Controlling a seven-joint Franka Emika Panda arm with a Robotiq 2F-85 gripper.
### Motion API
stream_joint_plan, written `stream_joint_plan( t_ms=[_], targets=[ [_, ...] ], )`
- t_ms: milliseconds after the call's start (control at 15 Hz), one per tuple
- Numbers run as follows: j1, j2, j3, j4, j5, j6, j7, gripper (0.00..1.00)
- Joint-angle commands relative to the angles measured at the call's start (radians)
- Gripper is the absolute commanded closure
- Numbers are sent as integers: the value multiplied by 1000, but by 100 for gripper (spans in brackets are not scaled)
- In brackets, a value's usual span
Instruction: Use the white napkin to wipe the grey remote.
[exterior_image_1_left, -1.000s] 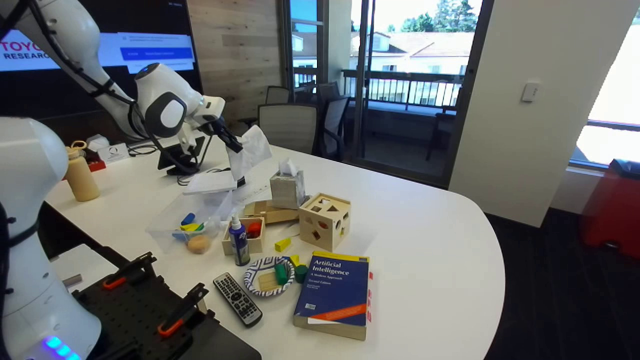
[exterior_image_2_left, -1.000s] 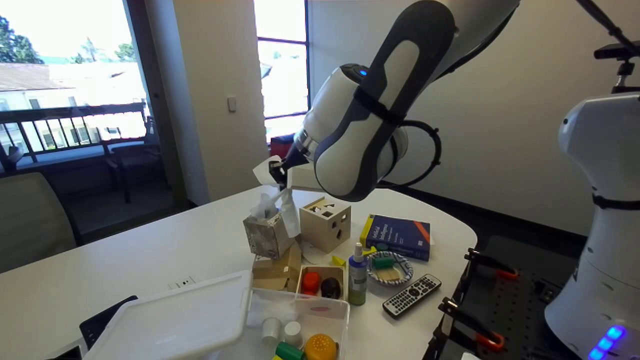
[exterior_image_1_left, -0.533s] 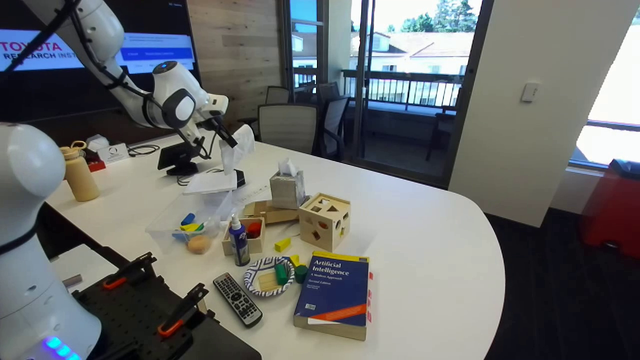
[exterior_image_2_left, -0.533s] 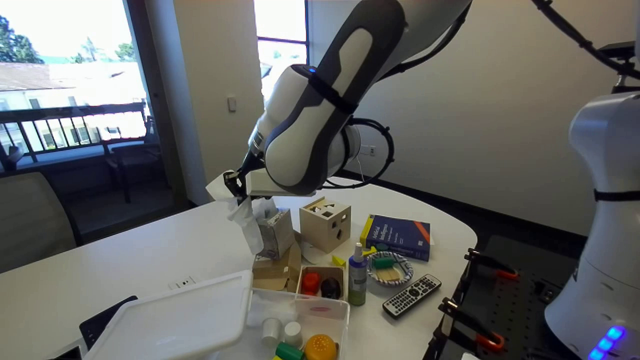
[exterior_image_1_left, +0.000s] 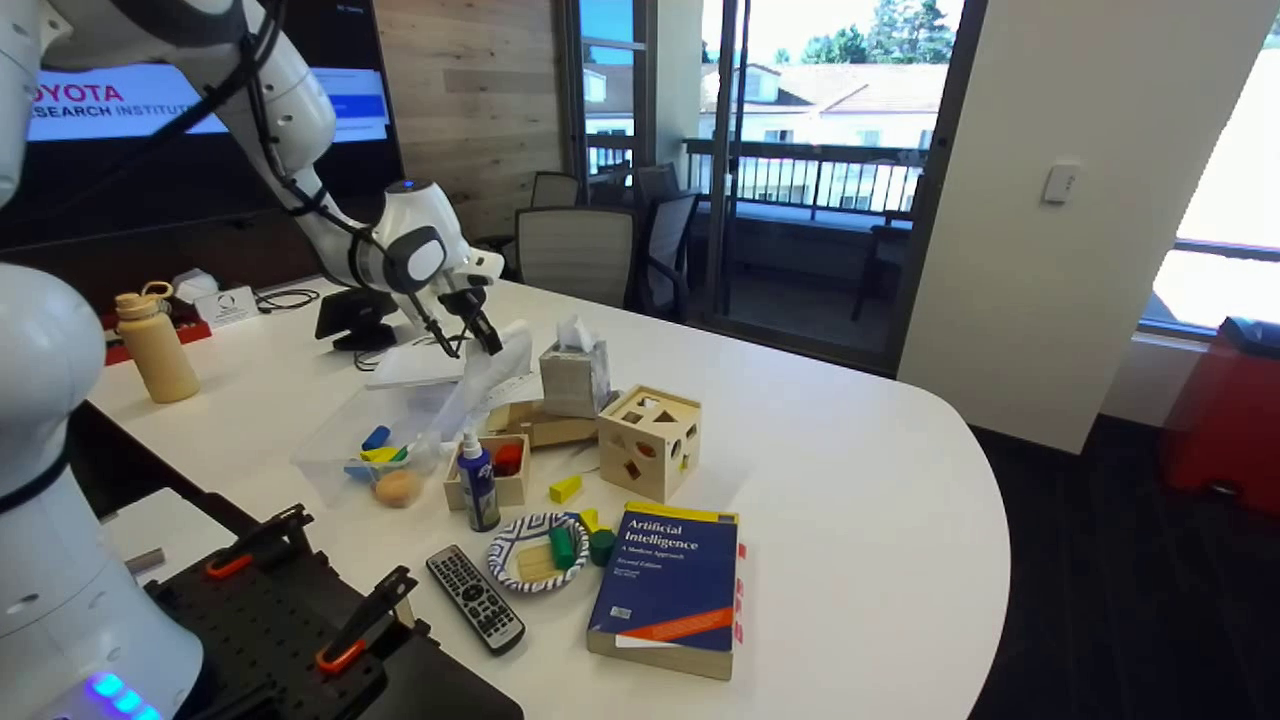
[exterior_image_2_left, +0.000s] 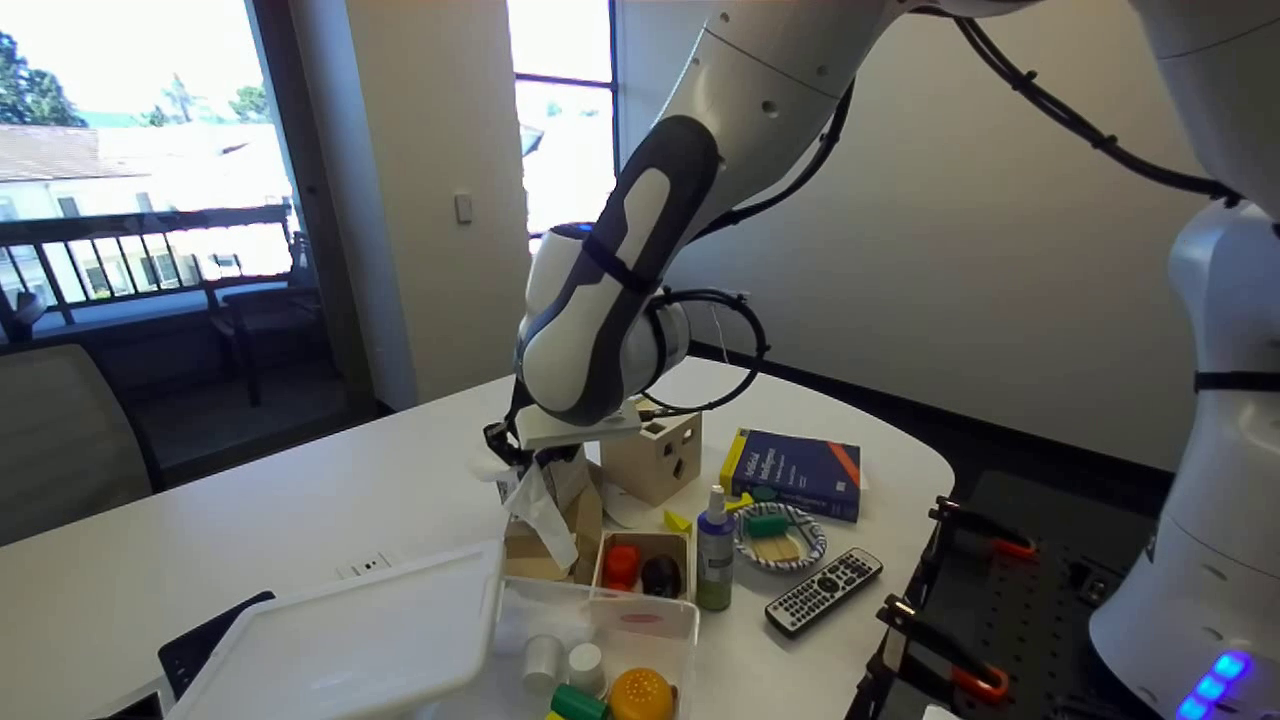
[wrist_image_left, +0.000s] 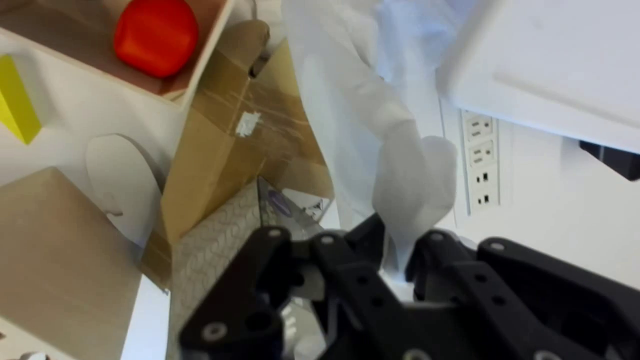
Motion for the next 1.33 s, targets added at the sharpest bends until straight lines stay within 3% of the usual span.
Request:
stream_joint_plan(
  t_ms=[0,1000,1267],
  targets=[
    [-91,78,77,82,-52,-85,-7,99],
    [-280,236,275,248,-54,-318,-69,99],
    [-309,263,291,287,-52,-374,-77,99]
  ],
)
